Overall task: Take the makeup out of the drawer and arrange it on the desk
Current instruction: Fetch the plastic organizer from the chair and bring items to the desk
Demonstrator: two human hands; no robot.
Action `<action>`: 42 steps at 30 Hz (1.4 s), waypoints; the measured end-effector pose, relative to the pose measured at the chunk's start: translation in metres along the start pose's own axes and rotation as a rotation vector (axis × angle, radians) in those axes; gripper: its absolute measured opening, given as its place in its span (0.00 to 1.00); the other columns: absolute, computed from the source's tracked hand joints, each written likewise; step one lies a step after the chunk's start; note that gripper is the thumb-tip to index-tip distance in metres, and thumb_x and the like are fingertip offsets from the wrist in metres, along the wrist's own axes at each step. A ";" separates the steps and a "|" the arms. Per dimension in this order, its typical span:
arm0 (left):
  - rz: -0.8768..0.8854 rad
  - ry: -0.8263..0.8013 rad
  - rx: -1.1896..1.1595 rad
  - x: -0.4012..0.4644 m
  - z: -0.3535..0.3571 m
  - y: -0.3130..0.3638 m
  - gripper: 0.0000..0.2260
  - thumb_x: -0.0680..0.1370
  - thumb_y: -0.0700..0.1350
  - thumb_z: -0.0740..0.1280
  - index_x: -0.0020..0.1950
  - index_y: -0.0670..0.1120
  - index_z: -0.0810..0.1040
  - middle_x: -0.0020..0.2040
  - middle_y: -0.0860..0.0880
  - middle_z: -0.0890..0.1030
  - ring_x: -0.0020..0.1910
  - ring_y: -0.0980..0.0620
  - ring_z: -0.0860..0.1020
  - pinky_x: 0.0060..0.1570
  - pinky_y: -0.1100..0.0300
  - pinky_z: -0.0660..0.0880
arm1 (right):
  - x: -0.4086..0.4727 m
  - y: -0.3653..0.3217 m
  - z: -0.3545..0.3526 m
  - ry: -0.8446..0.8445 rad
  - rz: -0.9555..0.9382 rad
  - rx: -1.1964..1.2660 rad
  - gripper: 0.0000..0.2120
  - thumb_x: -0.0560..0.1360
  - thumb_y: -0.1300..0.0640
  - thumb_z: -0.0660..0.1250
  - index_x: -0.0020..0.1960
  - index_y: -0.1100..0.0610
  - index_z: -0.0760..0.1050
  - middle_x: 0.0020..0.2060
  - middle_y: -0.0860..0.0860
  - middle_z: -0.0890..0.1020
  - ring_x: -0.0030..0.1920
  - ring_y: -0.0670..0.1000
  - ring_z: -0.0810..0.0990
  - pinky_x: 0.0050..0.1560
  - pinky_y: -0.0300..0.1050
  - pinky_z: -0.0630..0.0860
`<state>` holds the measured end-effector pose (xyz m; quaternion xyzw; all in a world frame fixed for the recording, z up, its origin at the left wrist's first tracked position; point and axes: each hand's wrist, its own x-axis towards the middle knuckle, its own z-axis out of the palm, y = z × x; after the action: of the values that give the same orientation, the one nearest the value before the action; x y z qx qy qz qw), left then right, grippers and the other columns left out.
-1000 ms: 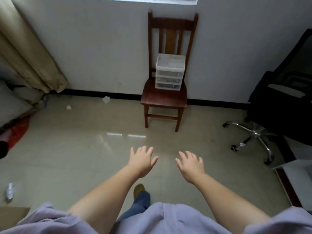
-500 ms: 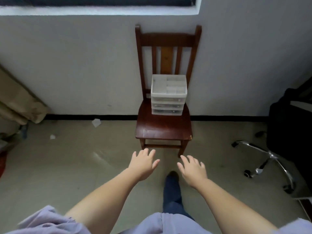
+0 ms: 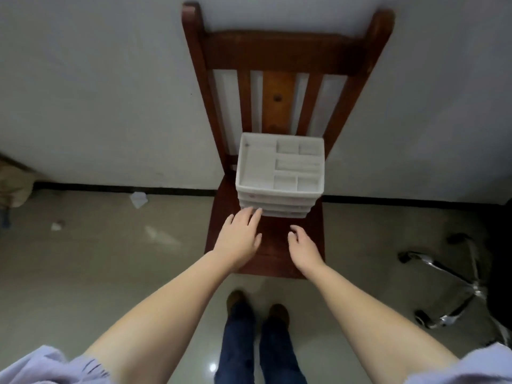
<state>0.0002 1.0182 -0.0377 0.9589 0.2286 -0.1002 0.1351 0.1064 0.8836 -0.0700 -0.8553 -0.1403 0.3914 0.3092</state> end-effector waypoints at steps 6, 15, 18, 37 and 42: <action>0.071 0.046 0.084 0.071 0.027 -0.040 0.31 0.76 0.40 0.58 0.77 0.46 0.49 0.78 0.47 0.52 0.77 0.49 0.48 0.73 0.45 0.43 | 0.095 -0.045 0.032 0.101 0.354 1.137 0.17 0.80 0.64 0.50 0.65 0.55 0.68 0.54 0.53 0.77 0.56 0.51 0.76 0.58 0.54 0.74; 0.179 0.066 0.137 0.071 0.041 -0.054 0.33 0.74 0.38 0.58 0.77 0.46 0.49 0.78 0.47 0.51 0.77 0.48 0.48 0.71 0.44 0.39 | 0.115 -0.052 0.035 0.195 0.508 1.572 0.16 0.77 0.70 0.47 0.48 0.60 0.73 0.45 0.56 0.78 0.52 0.55 0.77 0.54 0.55 0.74; 0.175 0.061 0.120 0.071 0.035 -0.054 0.30 0.76 0.42 0.57 0.77 0.47 0.51 0.78 0.49 0.52 0.77 0.49 0.51 0.73 0.44 0.42 | 0.117 -0.055 0.037 0.227 0.497 1.569 0.16 0.77 0.70 0.48 0.49 0.60 0.73 0.44 0.56 0.78 0.47 0.53 0.78 0.54 0.55 0.75; 0.287 0.098 0.064 0.062 0.032 -0.048 0.31 0.73 0.41 0.63 0.75 0.44 0.59 0.76 0.44 0.60 0.75 0.47 0.58 0.73 0.47 0.49 | 0.018 0.012 0.035 -0.342 0.534 0.805 0.12 0.81 0.64 0.52 0.58 0.62 0.72 0.51 0.57 0.81 0.51 0.54 0.81 0.48 0.48 0.79; 0.297 -0.006 -0.041 0.063 0.048 -0.039 0.25 0.76 0.40 0.62 0.73 0.46 0.63 0.71 0.42 0.68 0.71 0.45 0.66 0.72 0.54 0.55 | 0.027 0.003 -0.018 -0.060 -0.076 0.046 0.13 0.79 0.64 0.56 0.49 0.52 0.77 0.45 0.50 0.83 0.44 0.45 0.82 0.47 0.44 0.79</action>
<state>0.0312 1.0634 -0.1077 0.9789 0.0860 -0.0774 0.1686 0.1377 0.8869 -0.0791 -0.8297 -0.1730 0.4082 0.3391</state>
